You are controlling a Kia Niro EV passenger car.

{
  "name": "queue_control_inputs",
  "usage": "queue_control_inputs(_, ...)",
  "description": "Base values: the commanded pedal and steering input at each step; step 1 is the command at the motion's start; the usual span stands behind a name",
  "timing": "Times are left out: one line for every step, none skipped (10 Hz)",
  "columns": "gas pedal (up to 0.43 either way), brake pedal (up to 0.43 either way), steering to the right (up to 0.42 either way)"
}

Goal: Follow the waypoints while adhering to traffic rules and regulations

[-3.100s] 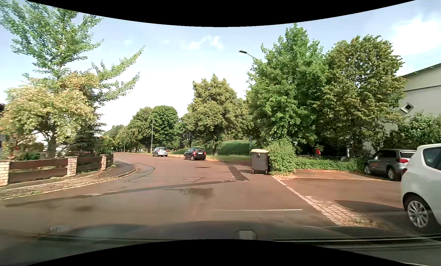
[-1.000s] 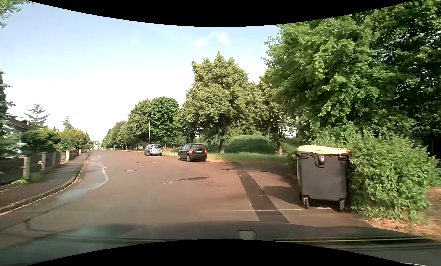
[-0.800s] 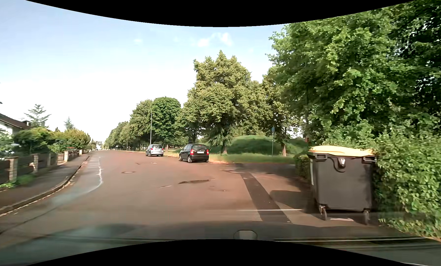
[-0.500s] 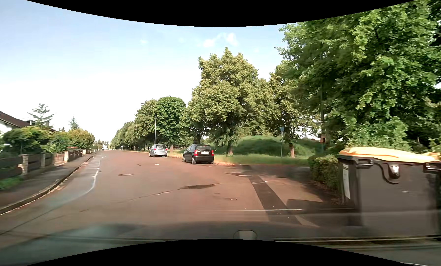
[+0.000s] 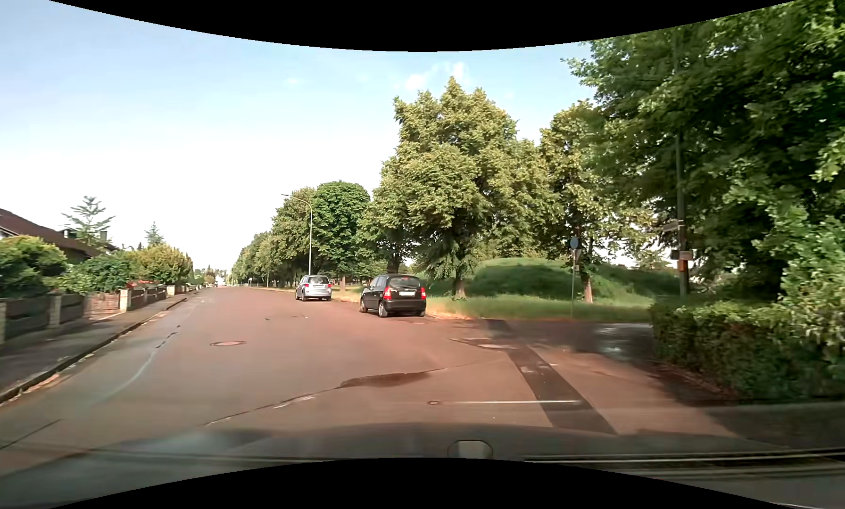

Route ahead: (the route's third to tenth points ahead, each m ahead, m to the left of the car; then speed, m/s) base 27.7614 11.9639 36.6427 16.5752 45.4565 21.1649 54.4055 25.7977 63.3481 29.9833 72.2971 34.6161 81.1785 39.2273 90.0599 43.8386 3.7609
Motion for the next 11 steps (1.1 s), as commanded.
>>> queue_control_inputs(0.118,0.000,-0.107)
queue_control_inputs(0.118,0.000,-0.110)
queue_control_inputs(0.118,0.000,-0.116)
queue_control_inputs(0.118,0.000,-0.126)
queue_control_inputs(0.118,0.000,-0.138)
queue_control_inputs(0.118,0.000,-0.150)
queue_control_inputs(0.118,0.000,-0.155)
queue_control_inputs(0.118,0.000,-0.153)
queue_control_inputs(0.118,0.000,-0.150)
queue_control_inputs(0.118,0.000,-0.148)
queue_control_inputs(0.118,0.000,-0.145)
